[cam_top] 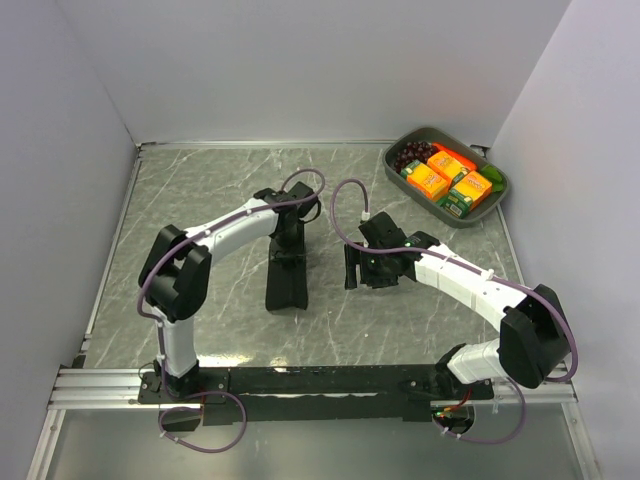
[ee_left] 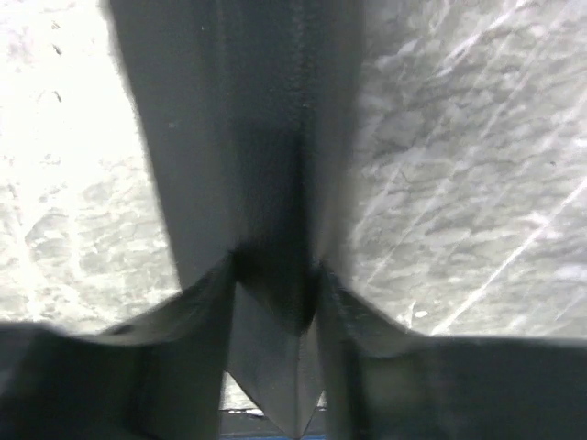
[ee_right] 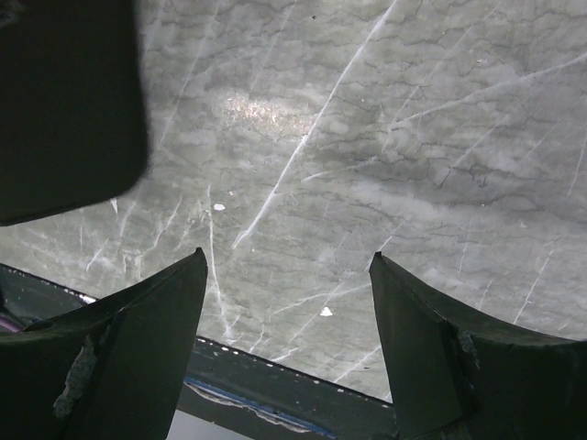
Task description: Sort the hair-cutting tools
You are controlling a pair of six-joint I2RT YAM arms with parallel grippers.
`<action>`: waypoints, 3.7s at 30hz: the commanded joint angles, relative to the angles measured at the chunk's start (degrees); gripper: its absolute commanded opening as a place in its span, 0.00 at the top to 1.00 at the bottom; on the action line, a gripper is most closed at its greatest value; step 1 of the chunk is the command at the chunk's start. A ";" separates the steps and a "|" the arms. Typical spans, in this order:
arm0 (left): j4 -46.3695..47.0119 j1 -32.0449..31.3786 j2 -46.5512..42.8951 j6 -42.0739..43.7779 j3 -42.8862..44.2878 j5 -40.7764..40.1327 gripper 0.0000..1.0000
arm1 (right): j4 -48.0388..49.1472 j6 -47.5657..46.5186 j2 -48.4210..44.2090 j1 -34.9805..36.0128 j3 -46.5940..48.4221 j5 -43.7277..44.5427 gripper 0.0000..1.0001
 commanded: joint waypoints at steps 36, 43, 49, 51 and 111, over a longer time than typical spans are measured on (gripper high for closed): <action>45.68 1.85 -20.99 -6.18 -34.46 38.42 0.99 | 9.83 1.76 -10.14 -6.18 -7.11 -7.67 0.14; 52.81 1.85 -16.60 -4.95 -39.68 37.91 0.99 | 18.36 4.31 -9.54 -6.89 -11.43 -15.32 0.14; 66.76 3.69 -18.43 -9.15 -46.09 44.13 0.99 | 27.94 7.39 -9.52 -7.59 -16.09 -21.74 0.14; 70.74 4.75 -20.01 -10.74 -47.50 46.59 0.99 | 28.05 7.13 -11.37 -7.86 -16.97 -21.04 0.13; 80.53 6.95 -23.89 -16.30 -37.84 57.16 0.51 | 46.07 10.12 -15.33 -10.23 -7.31 -47.23 0.78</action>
